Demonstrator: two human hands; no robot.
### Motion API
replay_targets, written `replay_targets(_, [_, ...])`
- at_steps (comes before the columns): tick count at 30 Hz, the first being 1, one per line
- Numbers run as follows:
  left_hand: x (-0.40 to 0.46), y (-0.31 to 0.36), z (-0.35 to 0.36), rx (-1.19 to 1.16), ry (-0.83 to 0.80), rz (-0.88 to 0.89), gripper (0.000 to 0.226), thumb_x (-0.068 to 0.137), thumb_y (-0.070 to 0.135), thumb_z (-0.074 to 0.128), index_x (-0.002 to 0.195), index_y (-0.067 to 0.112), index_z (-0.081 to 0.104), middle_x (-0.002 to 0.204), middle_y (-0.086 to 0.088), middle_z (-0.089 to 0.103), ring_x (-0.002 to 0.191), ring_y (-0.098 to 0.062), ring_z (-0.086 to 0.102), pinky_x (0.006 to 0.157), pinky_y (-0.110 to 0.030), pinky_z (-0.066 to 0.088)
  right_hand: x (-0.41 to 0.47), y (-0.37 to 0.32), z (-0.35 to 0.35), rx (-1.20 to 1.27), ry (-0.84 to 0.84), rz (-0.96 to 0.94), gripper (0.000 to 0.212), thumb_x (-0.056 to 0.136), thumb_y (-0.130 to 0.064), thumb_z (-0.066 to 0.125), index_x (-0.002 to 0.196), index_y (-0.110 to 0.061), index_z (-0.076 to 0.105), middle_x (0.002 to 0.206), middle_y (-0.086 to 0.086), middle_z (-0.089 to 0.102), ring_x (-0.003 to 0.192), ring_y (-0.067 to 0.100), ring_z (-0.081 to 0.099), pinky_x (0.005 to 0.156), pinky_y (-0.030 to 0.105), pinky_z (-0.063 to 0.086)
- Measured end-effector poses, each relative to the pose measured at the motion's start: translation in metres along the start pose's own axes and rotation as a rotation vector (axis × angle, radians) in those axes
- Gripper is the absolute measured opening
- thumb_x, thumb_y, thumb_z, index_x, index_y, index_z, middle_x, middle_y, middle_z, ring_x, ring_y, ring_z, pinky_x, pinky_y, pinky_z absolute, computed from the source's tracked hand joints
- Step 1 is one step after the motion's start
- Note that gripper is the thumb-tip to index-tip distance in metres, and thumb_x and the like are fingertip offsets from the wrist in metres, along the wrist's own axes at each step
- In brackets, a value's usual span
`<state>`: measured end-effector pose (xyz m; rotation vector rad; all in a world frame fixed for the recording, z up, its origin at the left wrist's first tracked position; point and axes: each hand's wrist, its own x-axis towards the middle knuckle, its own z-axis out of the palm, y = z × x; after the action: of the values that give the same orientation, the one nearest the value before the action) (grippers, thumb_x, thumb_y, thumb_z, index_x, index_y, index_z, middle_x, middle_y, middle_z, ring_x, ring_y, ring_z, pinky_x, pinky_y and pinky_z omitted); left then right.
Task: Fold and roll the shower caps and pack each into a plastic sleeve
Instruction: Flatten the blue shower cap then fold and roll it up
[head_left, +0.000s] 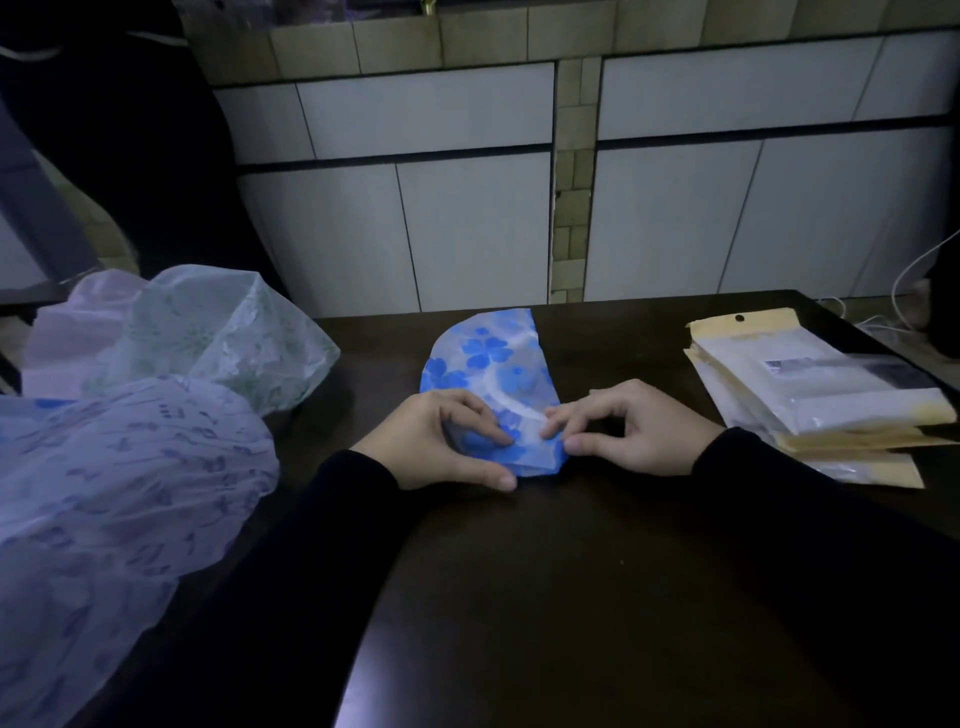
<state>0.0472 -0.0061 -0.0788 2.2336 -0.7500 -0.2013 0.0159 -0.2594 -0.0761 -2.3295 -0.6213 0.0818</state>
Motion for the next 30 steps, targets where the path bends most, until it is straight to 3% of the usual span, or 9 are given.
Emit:
replay_targets(4, [0.004, -0.003, 0.000, 0.055, 0.011, 0.027, 0.020, 0.070, 0.044, 0.080, 0.088, 0.035, 0.078, 0.101, 0.017, 0.064, 0.098, 0.000, 0.061, 0.087, -0.022, 0.049, 0.000, 0.001, -0.001, 0.083, 0.024, 0.060, 0.007, 0.089, -0.017, 0.065, 0.091, -0.018, 0.072, 0.110, -0.012, 0.070, 0.114, -0.007, 0.056, 0.101, 0.017, 0.041])
replay_targets(7, [0.005, -0.003, 0.000, 0.036, 0.037, 0.002, 0.005, 0.079, 0.038, 0.076, 0.084, 0.036, 0.077, 0.100, 0.016, 0.066, 0.094, -0.001, 0.062, 0.083, -0.021, 0.049, -0.003, -0.001, -0.004, 0.026, -0.019, 0.046, 0.018, 0.081, -0.022, 0.074, 0.098, -0.025, 0.072, 0.113, -0.017, 0.068, 0.115, -0.011, 0.053, 0.101, 0.011, 0.038])
replay_targets(11, [0.003, 0.000, 0.000, 0.120, 0.015, 0.053, 0.015, 0.075, 0.041, 0.079, 0.089, 0.038, 0.075, 0.105, 0.018, 0.062, 0.100, 0.002, 0.059, 0.085, -0.016, 0.048, 0.001, 0.002, -0.004, 0.044, 0.023, 0.080, 0.001, 0.079, -0.020, 0.076, 0.080, -0.019, 0.076, 0.106, -0.018, 0.070, 0.113, -0.009, 0.055, 0.102, 0.015, 0.038])
replay_targets(15, [0.004, 0.002, 0.000, 0.111, 0.043, 0.058, 0.005, 0.076, 0.037, 0.079, 0.080, 0.036, 0.076, 0.099, 0.018, 0.066, 0.096, 0.003, 0.061, 0.082, -0.015, 0.045, 0.001, 0.004, -0.004, 0.070, 0.031, 0.135, 0.014, 0.082, -0.026, 0.072, 0.078, -0.014, 0.075, 0.114, -0.010, 0.069, 0.109, -0.011, 0.055, 0.099, 0.017, 0.041])
replay_targets(18, [0.006, 0.000, 0.000, 0.069, 0.054, -0.025, 0.008, 0.079, 0.039, 0.075, 0.076, 0.031, 0.075, 0.091, 0.016, 0.069, 0.090, 0.001, 0.063, 0.086, -0.021, 0.049, 0.003, 0.000, -0.002, 0.029, 0.082, 0.152, 0.022, 0.084, -0.036, 0.067, 0.079, -0.016, 0.074, 0.107, -0.010, 0.070, 0.101, -0.013, 0.057, 0.097, 0.018, 0.044])
replay_targets(22, [0.009, -0.002, 0.000, 0.021, 0.065, -0.108, 0.015, 0.082, 0.043, 0.071, 0.077, 0.029, 0.073, 0.085, 0.013, 0.071, 0.083, -0.005, 0.064, 0.085, -0.028, 0.051, 0.010, 0.002, 0.005, -0.038, 0.227, 0.201, 0.024, 0.085, -0.050, 0.061, 0.070, -0.034, 0.071, 0.083, -0.021, 0.067, 0.093, 0.000, 0.058, 0.110, 0.055, 0.029])
replay_targets(26, [0.011, -0.004, 0.001, -0.006, 0.102, -0.118, 0.014, 0.083, 0.040, 0.071, 0.073, 0.030, 0.071, 0.061, 0.015, 0.062, 0.061, -0.002, 0.053, 0.067, -0.025, 0.045, 0.016, -0.005, 0.011, -0.080, 0.320, 0.302, 0.028, 0.087, -0.052, 0.059, 0.077, -0.029, 0.072, 0.085, -0.015, 0.067, 0.089, 0.001, 0.053, 0.112, 0.053, 0.022])
replay_targets(30, [0.013, -0.004, 0.004, 0.044, 0.142, -0.095, 0.009, 0.084, 0.036, 0.072, 0.076, 0.034, 0.069, 0.063, 0.014, 0.063, 0.059, 0.002, 0.052, 0.064, -0.017, 0.041, 0.017, -0.009, 0.015, -0.220, 0.361, 0.351, 0.026, 0.086, -0.052, 0.061, 0.078, -0.029, 0.068, 0.081, -0.017, 0.062, 0.090, 0.001, 0.049, 0.116, 0.053, 0.013])
